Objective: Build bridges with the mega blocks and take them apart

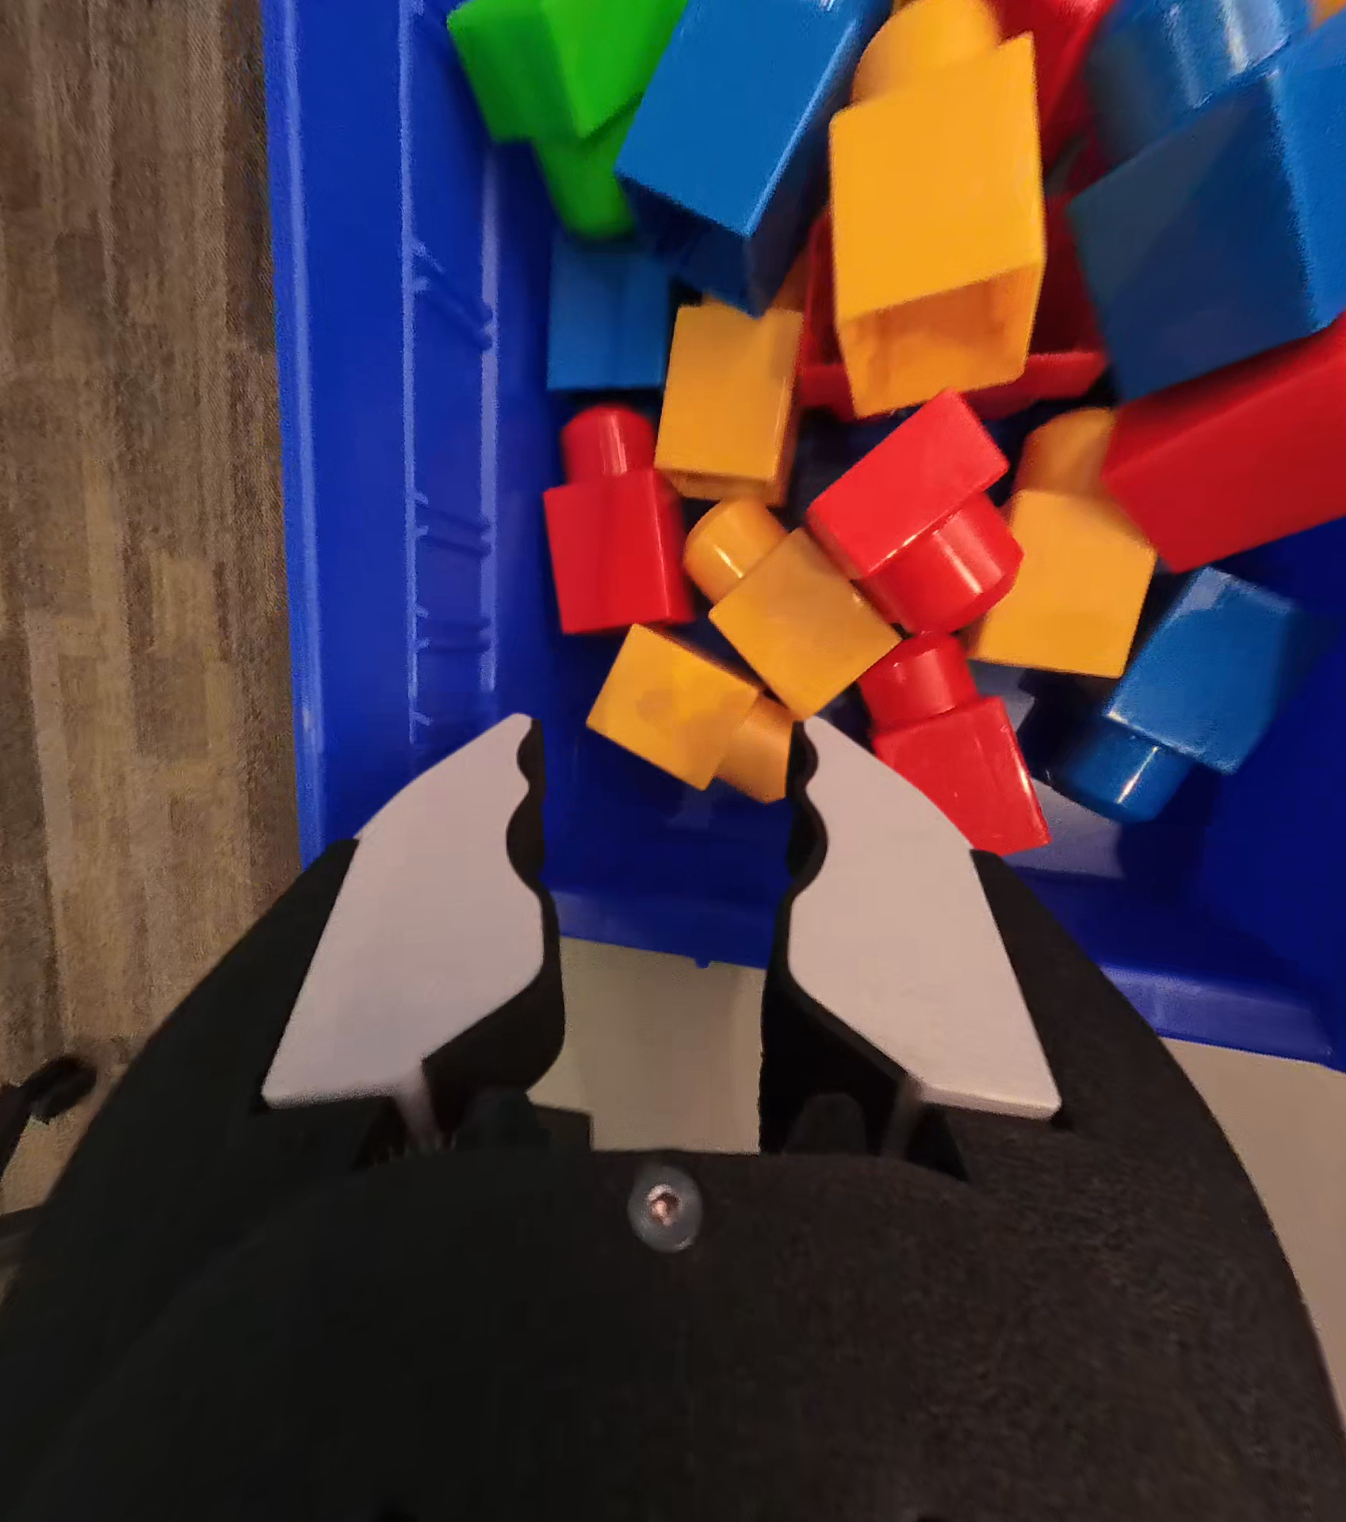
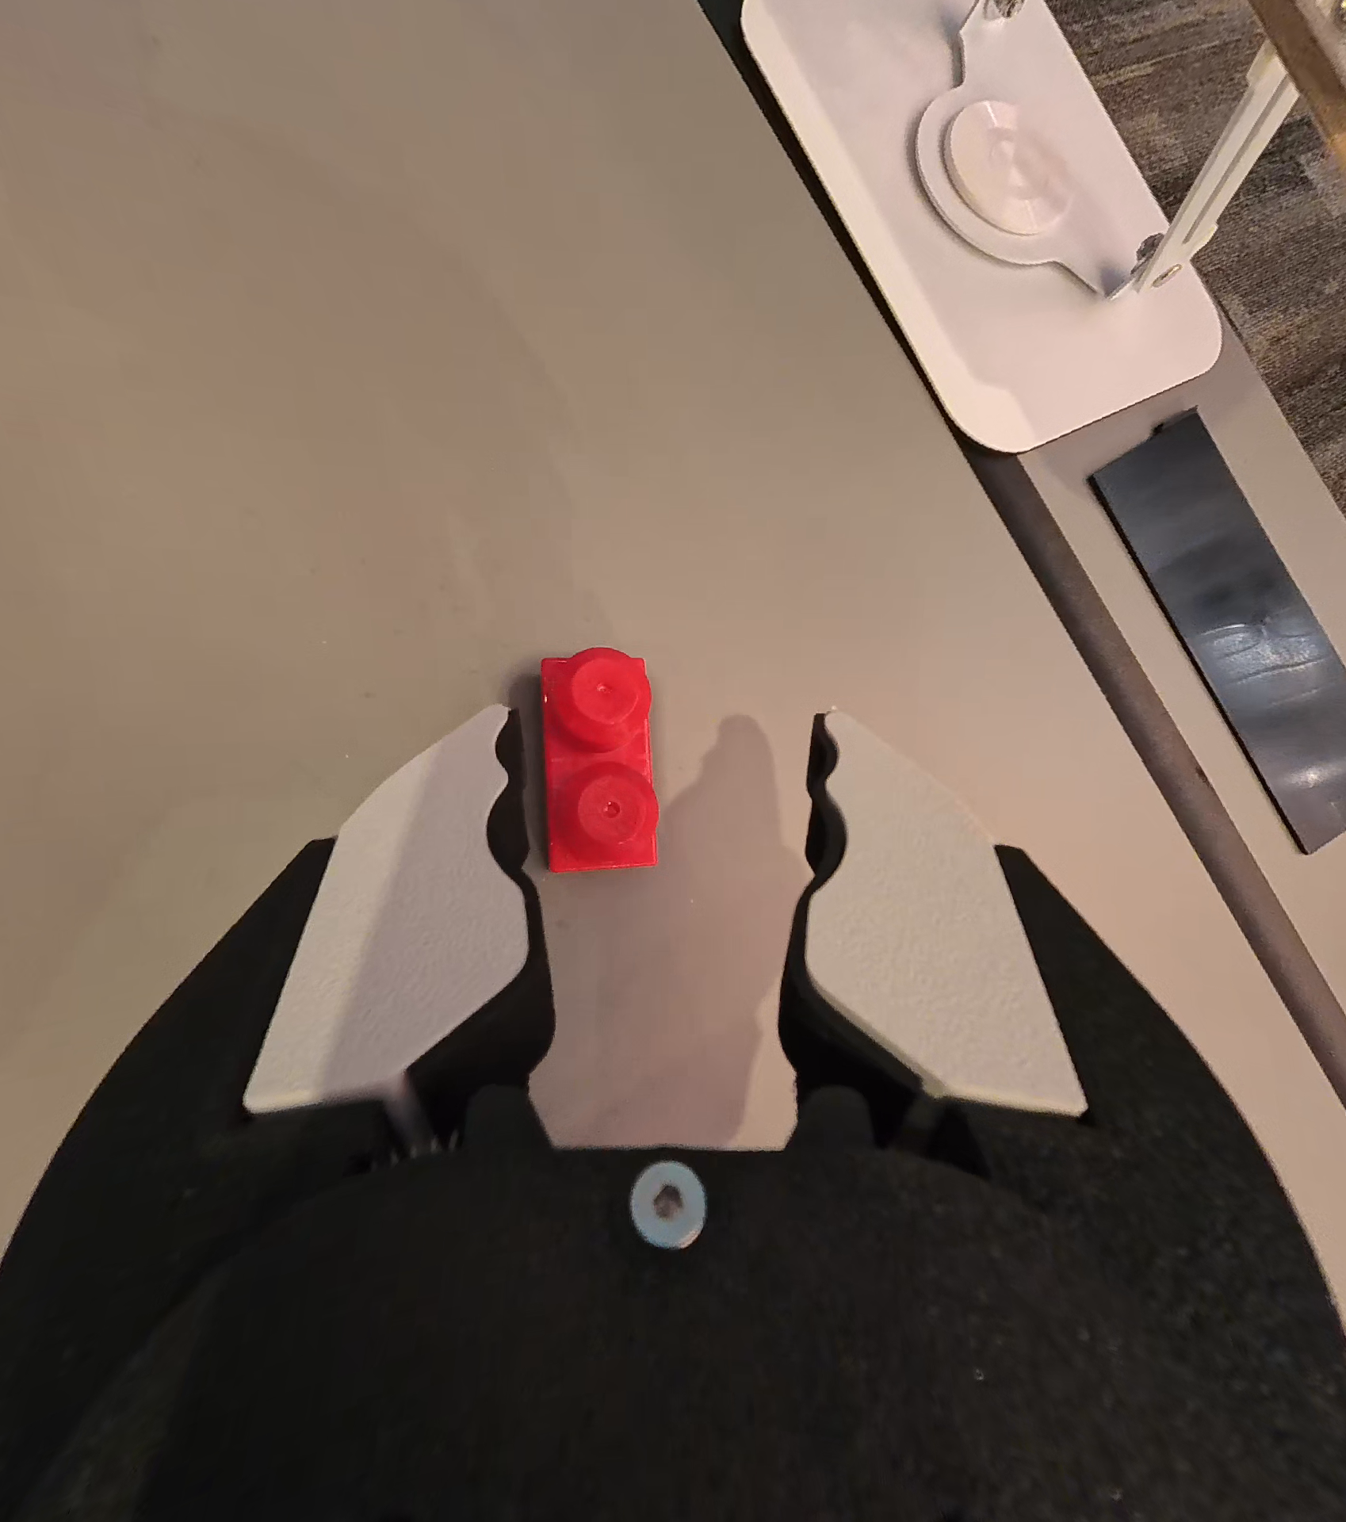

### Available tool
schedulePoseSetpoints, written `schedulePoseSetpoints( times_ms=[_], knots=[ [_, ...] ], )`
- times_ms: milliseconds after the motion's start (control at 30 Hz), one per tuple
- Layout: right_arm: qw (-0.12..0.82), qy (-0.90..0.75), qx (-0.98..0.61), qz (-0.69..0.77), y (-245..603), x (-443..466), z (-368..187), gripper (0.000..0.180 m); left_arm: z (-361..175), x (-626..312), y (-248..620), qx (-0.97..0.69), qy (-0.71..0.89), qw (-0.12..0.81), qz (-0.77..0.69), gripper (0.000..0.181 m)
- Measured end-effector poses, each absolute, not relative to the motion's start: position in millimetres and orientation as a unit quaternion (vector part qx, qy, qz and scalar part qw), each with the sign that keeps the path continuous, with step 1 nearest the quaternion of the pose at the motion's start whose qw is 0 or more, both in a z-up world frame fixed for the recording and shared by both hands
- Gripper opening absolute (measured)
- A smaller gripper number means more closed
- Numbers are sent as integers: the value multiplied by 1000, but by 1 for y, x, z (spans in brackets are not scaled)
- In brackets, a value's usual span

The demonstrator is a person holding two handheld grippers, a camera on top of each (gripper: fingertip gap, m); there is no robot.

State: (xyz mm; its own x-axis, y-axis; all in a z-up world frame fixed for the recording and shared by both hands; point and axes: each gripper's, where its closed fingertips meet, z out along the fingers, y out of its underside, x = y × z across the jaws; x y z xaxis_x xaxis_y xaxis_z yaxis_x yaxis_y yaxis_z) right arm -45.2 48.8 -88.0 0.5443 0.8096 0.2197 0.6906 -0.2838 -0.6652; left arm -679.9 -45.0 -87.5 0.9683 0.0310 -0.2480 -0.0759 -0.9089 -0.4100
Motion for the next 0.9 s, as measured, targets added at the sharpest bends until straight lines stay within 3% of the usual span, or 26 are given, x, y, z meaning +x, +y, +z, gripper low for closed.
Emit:
schedulePoseSetpoints(
  times_ms=[200, 900],
  knots=[
    [368, -471, -798, 78, 48, -45, -89, 65, -101, -683, -50, -978, -39, 174, 109, 63],
    [366, -485, -789, 94, 46, -57, -89, 65, -111, -693, -54, -961, -234, 118, 89, 56]
  ],
)
